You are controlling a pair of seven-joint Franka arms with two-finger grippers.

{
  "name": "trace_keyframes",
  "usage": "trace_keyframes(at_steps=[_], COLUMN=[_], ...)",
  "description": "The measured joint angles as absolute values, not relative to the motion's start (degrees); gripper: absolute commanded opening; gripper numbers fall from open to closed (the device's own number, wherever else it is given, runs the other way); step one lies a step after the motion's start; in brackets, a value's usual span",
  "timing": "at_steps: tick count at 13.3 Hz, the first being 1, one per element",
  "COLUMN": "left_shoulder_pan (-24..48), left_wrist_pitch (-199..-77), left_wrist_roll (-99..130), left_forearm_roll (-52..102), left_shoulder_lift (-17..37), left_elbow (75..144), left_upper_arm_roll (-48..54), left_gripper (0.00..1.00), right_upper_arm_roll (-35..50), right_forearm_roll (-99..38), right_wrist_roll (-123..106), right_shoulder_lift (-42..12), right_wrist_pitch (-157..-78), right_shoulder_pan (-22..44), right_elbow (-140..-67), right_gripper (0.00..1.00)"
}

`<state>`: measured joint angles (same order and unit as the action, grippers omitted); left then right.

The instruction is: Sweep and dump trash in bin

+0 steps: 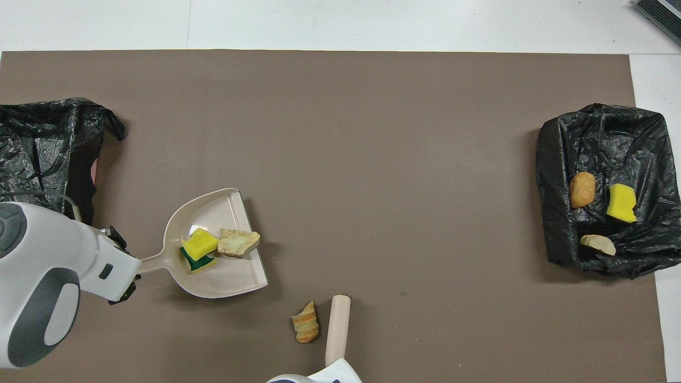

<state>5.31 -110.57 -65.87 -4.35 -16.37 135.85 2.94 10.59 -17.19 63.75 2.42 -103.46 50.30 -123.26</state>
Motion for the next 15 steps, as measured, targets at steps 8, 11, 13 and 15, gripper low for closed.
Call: trace_keyframes(at_steps=[8,11,13,15], left_shoulder_pan=[5.55,6.95,7.56,8.17], left_wrist_pitch=[-113.33,-115.12,-115.36,-115.42], left_wrist_roll=[-71.40,-70.82,-69.51,-68.75], left_forearm_roll=[-8.93,-8.95,-8.96,-8.98], left_shoulder_lift=[-19.59,-20.01,-20.57,-20.92], left_elbow=[142.22,144.10,145.01,145.36], left_upper_arm_roll=[4.08,4.91,5.15,5.27], left_gripper=[0.00,0.00,0.00,0.00], right_upper_arm_roll=[10.61,10.42,10.23,10.14], right_forearm_roll=[-22.54,-23.77,-24.59,-25.72], right_wrist_roll=[71.56,75.55,75.64,74.78], right_shoulder_lift=[-1.66,-1.93,-3.25,-5.15], right_wrist_pitch=[-112.66,-114.71,-119.85,-124.24], right_shoulder_pan=[54.24,53.97,52.38,50.38], right_elbow=[-123.76,-123.87,-124.04,-124.02], right_gripper=[0.00,0.00,0.00,0.00])
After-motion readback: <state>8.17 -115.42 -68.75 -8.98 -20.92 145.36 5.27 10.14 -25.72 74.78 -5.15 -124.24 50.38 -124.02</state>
